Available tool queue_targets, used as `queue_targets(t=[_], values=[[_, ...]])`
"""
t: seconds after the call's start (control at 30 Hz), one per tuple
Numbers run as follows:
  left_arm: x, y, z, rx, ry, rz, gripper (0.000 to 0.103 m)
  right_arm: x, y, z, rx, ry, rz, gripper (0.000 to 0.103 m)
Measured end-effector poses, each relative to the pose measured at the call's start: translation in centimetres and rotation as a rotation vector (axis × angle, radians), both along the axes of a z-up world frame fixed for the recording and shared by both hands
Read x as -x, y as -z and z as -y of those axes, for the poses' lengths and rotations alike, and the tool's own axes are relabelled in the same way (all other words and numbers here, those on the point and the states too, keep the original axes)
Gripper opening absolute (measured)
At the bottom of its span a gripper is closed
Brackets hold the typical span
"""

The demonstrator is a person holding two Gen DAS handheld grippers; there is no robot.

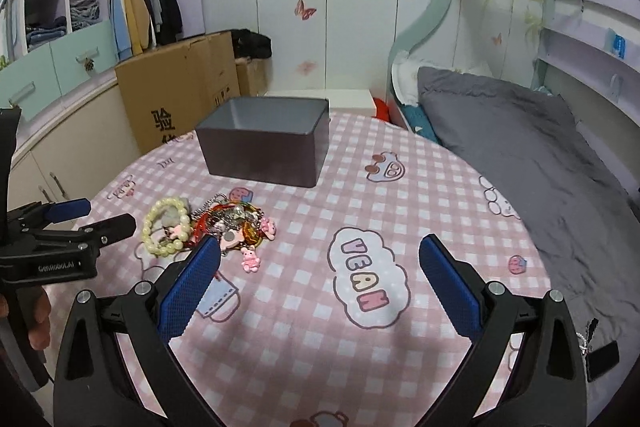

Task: Organize jewelry
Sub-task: 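Lower the left tool to the pale bead bracelet and close on it, then lift the bead bracelet with the left tool while the right tool grasps the string bracelet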

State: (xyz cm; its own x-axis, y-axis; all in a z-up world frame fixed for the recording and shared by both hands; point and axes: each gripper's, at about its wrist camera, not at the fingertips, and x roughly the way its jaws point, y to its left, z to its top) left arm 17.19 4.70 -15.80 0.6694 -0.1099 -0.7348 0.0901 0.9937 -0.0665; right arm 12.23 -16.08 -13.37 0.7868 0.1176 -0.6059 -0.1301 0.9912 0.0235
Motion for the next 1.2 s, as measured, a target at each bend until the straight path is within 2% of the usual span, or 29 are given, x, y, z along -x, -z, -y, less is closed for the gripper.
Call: queue_targets(t=[0.2,0.27,0.33,0.4,0.43,0.47,0.53,0.6,0.73,0.8,1.0,1.07,1.17,1.2], values=[[-2.4,2.2,-0.7,-0.001,-0.034,-0.087,0.073,-1.9,1.2,-0.2,0.004,-0.012,-0.032,0.095],[-3.1,3.0,-0.7,-0.003,-0.037,-0.117,0.062,-2.3,1.5,-0.4,0.004,-0.016,-0.044,0.095],[-3.4,3.2,-0.4,-0.042,-0.036,-0.11,0.059,-2.7,1.7,-0.3,0.005,-0.016,-0.055,0.095],[-3.5,3.3,0.1,-0.089,-0.03,-0.101,0.046,-3.1,1.9,-0.3,0.003,-0.02,-0.065,0.095],[-3.5,3.2,0.3,-0.096,-0.02,-0.088,0.03,-3.3,2.0,-0.4,0.001,-0.022,-0.071,0.095],[-3.5,3.2,0.5,-0.1,-0.01,-0.081,0.02,-3.5,2.1,-0.5,-0.002,-0.025,-0.079,0.095],[-3.5,3.2,0.7,-0.102,0.01,-0.07,0.011,-4.0,2.4,-0.7,-0.005,-0.036,-0.094,0.095],[-3.3,3.1,0.6,-0.093,0.016,-0.064,0.01,-4.4,2.8,-1.0,-0.012,-0.058,-0.114,0.095],[-2.6,2.2,-0.5,0.0,0.036,-0.045,0.009,-5.2,3.5,-1.7,-0.016,-0.093,-0.144,0.092],[-2.3,1.6,-0.9,0.026,0.054,-0.033,0.009,-5.9,3.8,-2.0,-0.04,-0.12,-0.167,0.074],[-1.3,0.1,-1.4,0.071,0.081,0.002,0.009,-7.1,4.4,-3.2,-0.062,-0.176,-0.205,0.043],[-1.1,-0.4,-1.6,0.088,0.092,0.011,0.009,-7.2,4.4,-3.5,-0.06,-0.193,-0.21,0.036],[-1.0,-0.7,-1.6,0.106,0.109,0.019,0.009,-7.5,4.6,-4.1,-0.049,-0.204,-0.217,0.034],[-1.0,-0.9,-1.6,0.105,0.113,0.021,0.009,-7.6,4.7,-4.2,-0.048,-0.208,-0.222,0.029]])
